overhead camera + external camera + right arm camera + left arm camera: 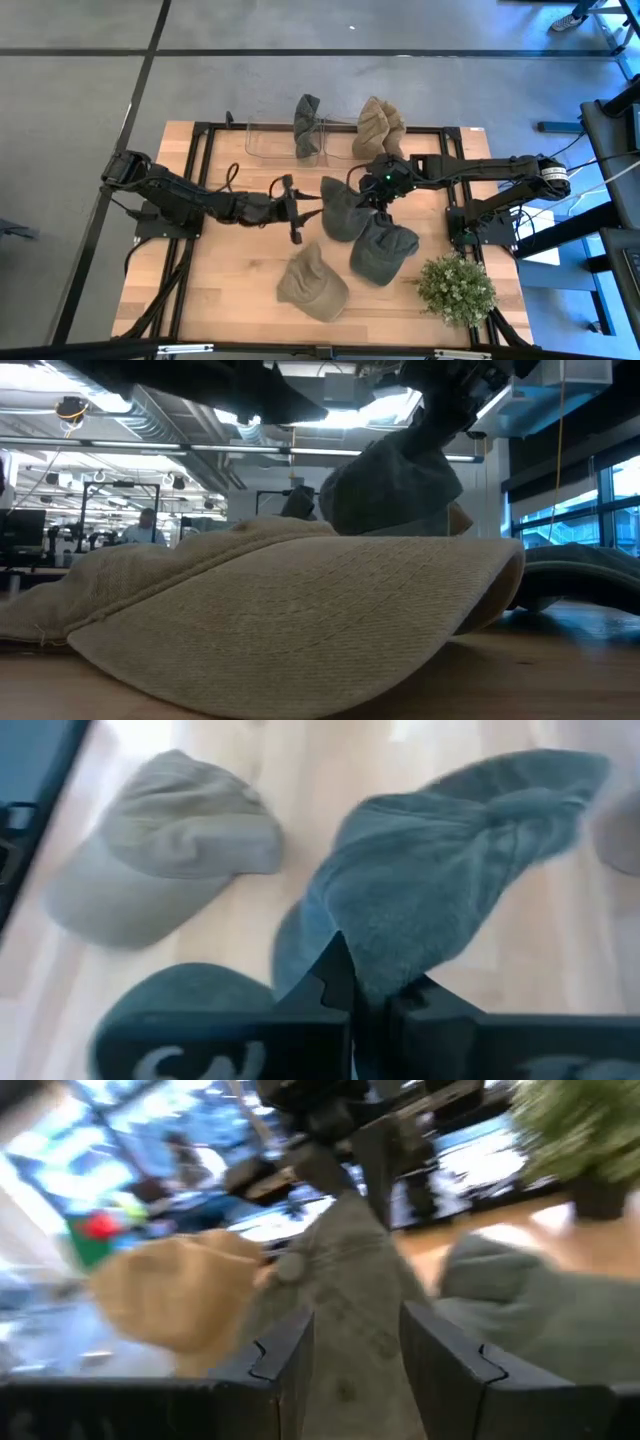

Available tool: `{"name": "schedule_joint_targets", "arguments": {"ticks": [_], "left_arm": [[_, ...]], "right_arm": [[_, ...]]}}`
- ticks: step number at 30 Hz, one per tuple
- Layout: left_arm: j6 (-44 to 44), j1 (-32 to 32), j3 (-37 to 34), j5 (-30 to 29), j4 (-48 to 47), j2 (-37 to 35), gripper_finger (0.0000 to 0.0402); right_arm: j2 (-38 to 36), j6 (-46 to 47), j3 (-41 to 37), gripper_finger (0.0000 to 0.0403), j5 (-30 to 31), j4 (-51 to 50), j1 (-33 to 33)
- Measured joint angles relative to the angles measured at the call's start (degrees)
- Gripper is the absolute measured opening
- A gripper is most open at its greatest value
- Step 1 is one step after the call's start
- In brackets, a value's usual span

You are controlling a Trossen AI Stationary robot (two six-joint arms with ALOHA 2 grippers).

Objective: Pick & Place hat
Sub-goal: Put the left black cap into the left transparent bin

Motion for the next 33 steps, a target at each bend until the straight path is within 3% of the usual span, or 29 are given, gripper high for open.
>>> {"name": "schedule_joint_targets", "arguments": {"ticks": [3, 10, 16, 22, 27, 33], "left_arm": [[-4.5, 3.0, 0.0, 6.7, -1.7, 0.0, 0.0141], [-12.0, 6.3, 0.0, 9.5, -3.5, 0.0, 0.0141], [-15.2, 7.4, 0.0, 20.9, -5.4, 0.0, 0.0141], [-13.1, 8.6, 0.0, 18.9, -5.5, -0.2, 0.0141], [-12.2, 12.4, 0.0, 22.7, -5.0, -0.2, 0.0141], [-12.6, 17.6, 0.0, 41.7, -2.7, -0.2, 0.0141]], "right_arm": [[0.0, -0.1, 0.0, 0.0006, -3.6, 0.1, 0.4], [0.5, -0.2, 0.0, 0.0006, -4.6, 1.3, 4.0], [4.9, -0.5, 0.1, 0.0006, -4.8, 4.6, 6.5], [9.3, -1.5, 4.0, 0.0006, -7.8, 1.2, 8.3], [12.2, -3.4, 8.9, 0.0006, -7.7, -3.1, 9.2], [14.8, -4.7, 11.9, 0.0006, -7.6, -4.8, 9.2]]}}
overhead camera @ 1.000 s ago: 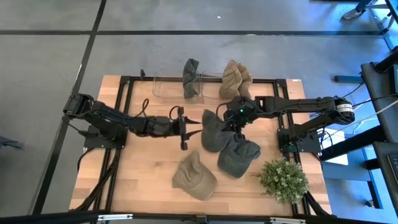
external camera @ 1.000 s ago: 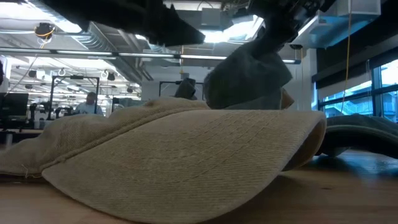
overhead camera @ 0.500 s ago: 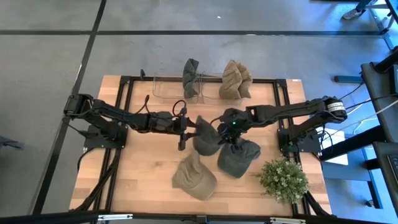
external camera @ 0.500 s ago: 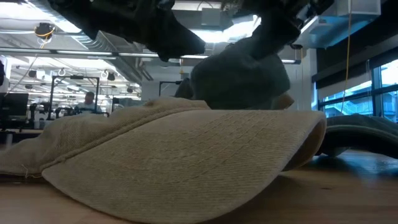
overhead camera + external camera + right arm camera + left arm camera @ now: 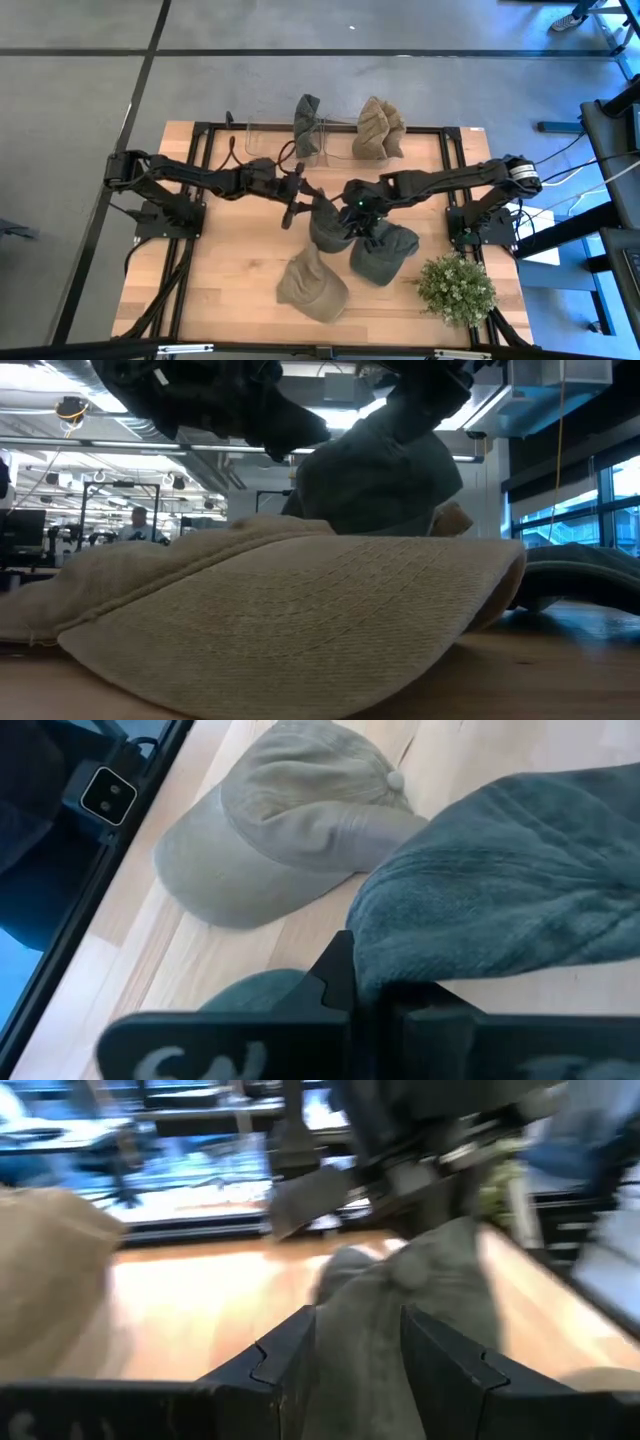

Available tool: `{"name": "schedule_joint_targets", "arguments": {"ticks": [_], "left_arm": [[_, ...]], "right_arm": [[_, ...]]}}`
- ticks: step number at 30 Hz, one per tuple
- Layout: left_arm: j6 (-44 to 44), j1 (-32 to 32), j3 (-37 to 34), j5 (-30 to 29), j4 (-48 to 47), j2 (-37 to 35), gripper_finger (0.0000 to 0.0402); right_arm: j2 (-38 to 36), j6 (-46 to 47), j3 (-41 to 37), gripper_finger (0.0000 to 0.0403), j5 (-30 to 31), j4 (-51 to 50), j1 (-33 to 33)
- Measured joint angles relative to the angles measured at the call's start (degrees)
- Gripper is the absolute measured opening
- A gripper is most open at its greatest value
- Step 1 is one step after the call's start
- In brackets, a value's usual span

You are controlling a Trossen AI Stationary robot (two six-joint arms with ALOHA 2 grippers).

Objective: Pick & Place hat
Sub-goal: Put the left black cap into the left transparent bin

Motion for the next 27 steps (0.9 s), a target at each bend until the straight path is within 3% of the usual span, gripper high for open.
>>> {"name": "schedule_joint_targets", "arguments": {"ticks": [4, 9, 16, 27], "left_arm": [[-0.7, 2.4, 0.8, 3.7, -0.9, 0.0, 0.0141], [2.2, 4.0, 8.1, 10.9, -14.0, 0.0, 0.0141], [10.4, 2.7, 19.7, 9.0, -34.1, 1.3, 0.0141], [10.5, 3.2, 22.4, 8.9, -35.4, 7.2, 0.0141]], "right_arm": [[1.0, -0.1, 1.1, 0.0006, 0.0, -0.4, 0.0], [1.4, 0.1, 2.0, 0.0008, 0.0, -0.5, -0.1], [1.4, 0.1, 2.5, 0.0011, 0.1, -0.5, -0.1], [1.4, -0.1, 2.5, 0.0013, 3.1, -0.6, -0.1]]}}
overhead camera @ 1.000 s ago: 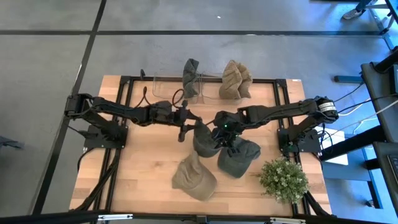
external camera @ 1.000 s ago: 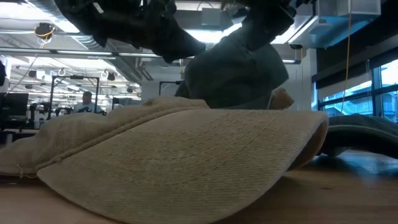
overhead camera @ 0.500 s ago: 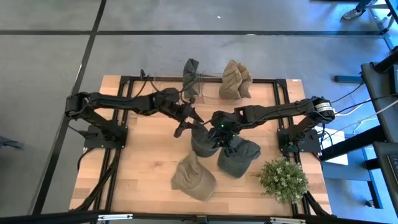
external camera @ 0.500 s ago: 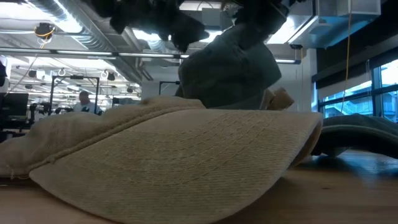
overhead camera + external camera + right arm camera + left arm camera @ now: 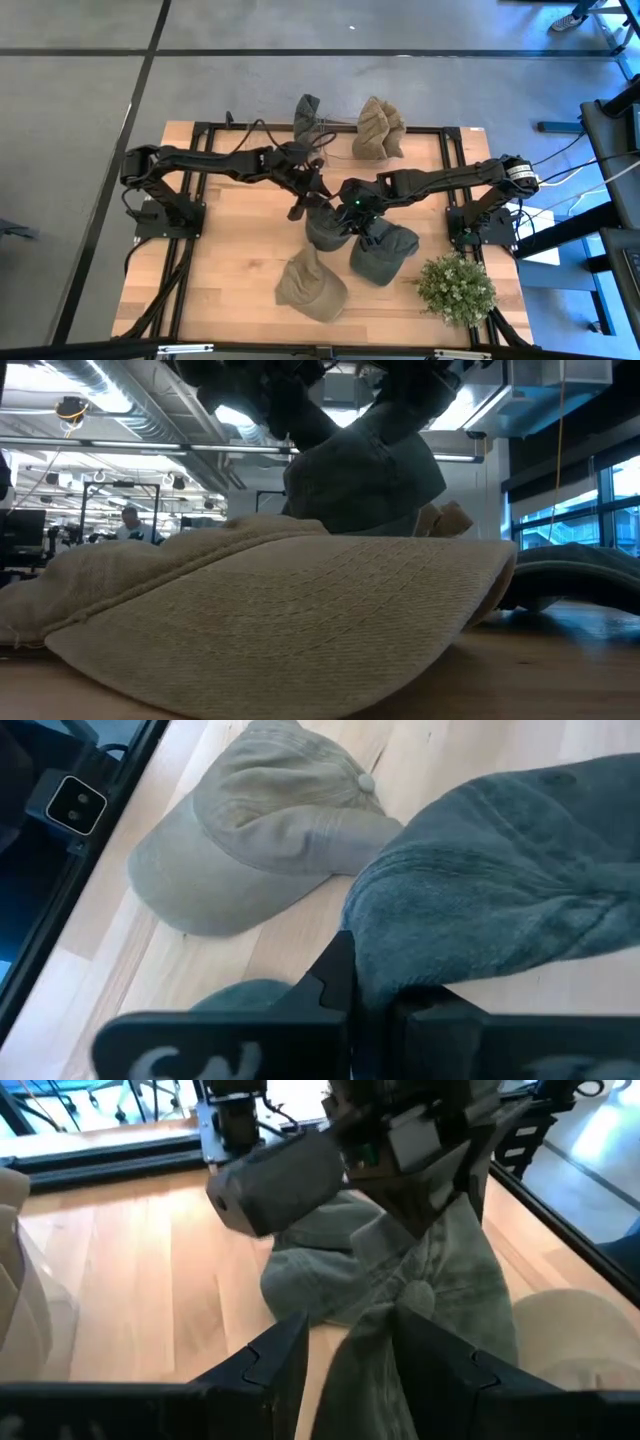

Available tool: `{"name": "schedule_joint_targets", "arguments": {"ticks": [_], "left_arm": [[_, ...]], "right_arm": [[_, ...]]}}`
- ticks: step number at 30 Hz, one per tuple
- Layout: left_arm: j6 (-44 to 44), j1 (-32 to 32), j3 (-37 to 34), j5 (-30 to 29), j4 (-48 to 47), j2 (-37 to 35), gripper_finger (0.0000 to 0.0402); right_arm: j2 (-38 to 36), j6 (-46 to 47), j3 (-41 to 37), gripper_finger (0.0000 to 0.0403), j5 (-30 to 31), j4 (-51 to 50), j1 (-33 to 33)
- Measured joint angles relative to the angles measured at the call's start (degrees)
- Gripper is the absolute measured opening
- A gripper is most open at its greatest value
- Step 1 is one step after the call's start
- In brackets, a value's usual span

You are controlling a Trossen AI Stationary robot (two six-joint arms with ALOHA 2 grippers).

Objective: Pick & Place hat
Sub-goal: Put the left black cap into the left transparent bin

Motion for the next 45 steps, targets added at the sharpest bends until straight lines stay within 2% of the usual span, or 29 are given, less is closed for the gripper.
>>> {"name": "schedule_joint_targets", "arguments": {"ticks": [4, 9, 36, 40, 45], "left_arm": [[-0.6, 0.0, 0.0, 0.9, -1.1, 0.4, 0.0141], [-3.0, 0.0, 0.1, 6.4, -0.8, 0.2, 0.0141], [-3.1, -1.9, 0.1, 6.2, -0.8, 0.2, 0.0141], [-3.1, -2.2, 0.1, 5.9, -0.8, 0.2, 0.0129], [-3.1, -2.2, 0.1, 5.9, -0.8, 0.2, 0.009]], "right_arm": [[0.0, 0.0, 0.0, 0.0013, 0.2, -1.0, 0.0], [0.0, 0.1, 0.0, 0.0013, 3.3, -1.7, 0.0], [0.0, 0.0, 0.0, 0.0014, 4.2, -0.9, 0.0], [0.0, 0.0, 0.0, 0.0014, 4.2, -0.7, 0.0], [0.0, 0.0, 0.0, 0.0014, 4.2, -0.7, 0.0]]}}
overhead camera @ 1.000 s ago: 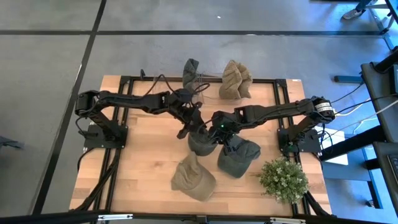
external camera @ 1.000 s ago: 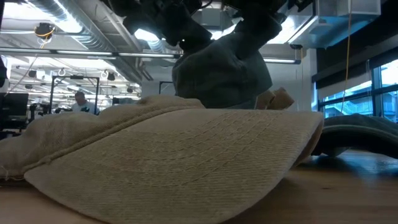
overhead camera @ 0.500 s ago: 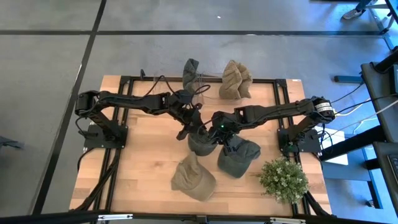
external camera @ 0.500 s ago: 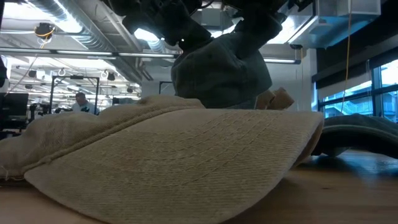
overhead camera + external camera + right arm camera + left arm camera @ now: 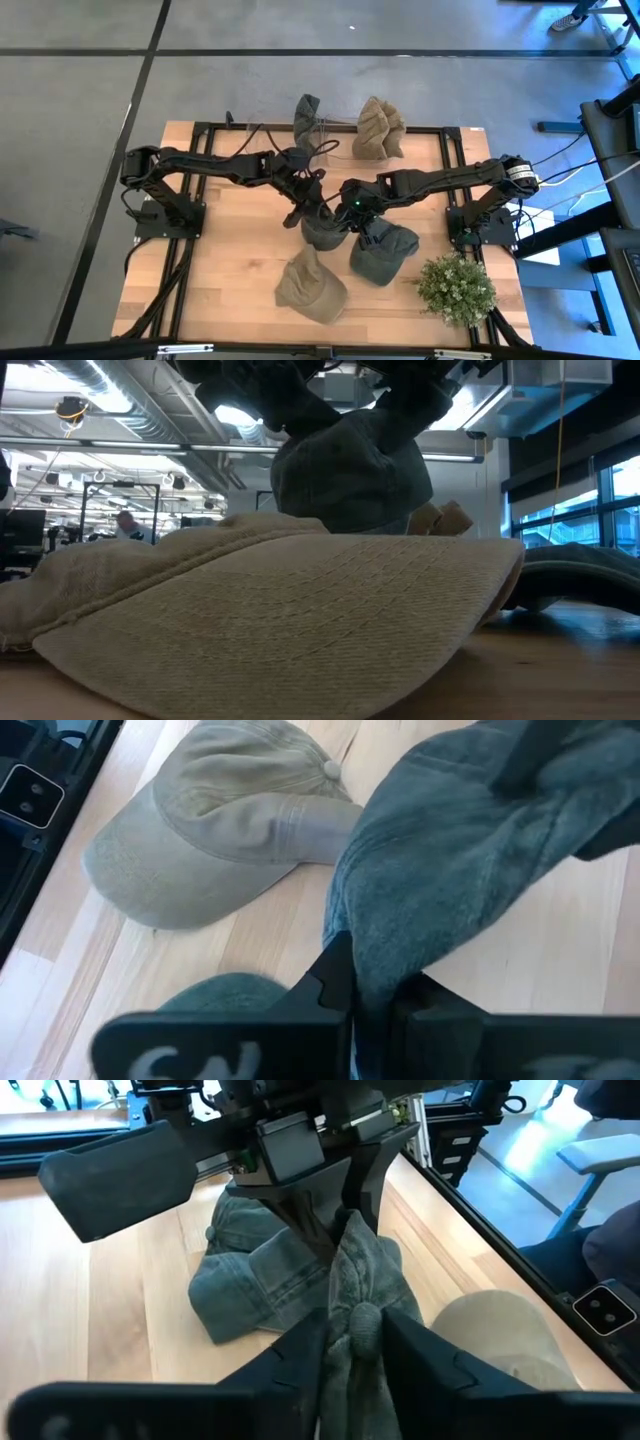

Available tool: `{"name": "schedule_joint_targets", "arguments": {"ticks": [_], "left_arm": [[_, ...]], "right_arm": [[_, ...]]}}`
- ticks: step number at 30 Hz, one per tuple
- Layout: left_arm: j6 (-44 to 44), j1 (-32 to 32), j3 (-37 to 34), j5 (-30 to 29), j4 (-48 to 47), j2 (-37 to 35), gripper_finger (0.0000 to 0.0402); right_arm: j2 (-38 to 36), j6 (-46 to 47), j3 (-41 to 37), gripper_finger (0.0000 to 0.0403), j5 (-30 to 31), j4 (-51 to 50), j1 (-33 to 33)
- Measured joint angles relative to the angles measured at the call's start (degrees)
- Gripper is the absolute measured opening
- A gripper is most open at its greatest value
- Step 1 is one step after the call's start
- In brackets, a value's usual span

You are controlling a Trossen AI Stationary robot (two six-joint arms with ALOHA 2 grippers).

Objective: Pick & Place hat
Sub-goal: Put the left black cap into the left transparent bin

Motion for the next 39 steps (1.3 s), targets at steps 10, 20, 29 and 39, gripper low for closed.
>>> {"name": "schedule_joint_targets", "arguments": {"ticks": [10, 20, 29, 39], "left_arm": [[0.1, 0.0, 0.0, -1.5, 0.0, 0.0, 0.0027], [2.1, -0.3, 0.0, -5.9, -0.1, -1.4, 0.0027], [5.8, -0.1, 0.0, -10.9, -7.7, -11.7, 0.0027], [20.7, 5.2, 0.0, -19.2, -16.6, -24.8, 0.0027]], "right_arm": [[0.0, -1.3, 0.0, 0.0014, 0.7, 0.0, 0.0], [-1.9, -0.4, 1.6, 0.0086, 9.8, -1.3, 0.1], [-14.5, 0.3, -2.3, 0.0113, 6.4, 1.9, 0.7], [-23.3, 5.5, -10.7, 0.0112, 9.9, 4.0, 1.0]]}}
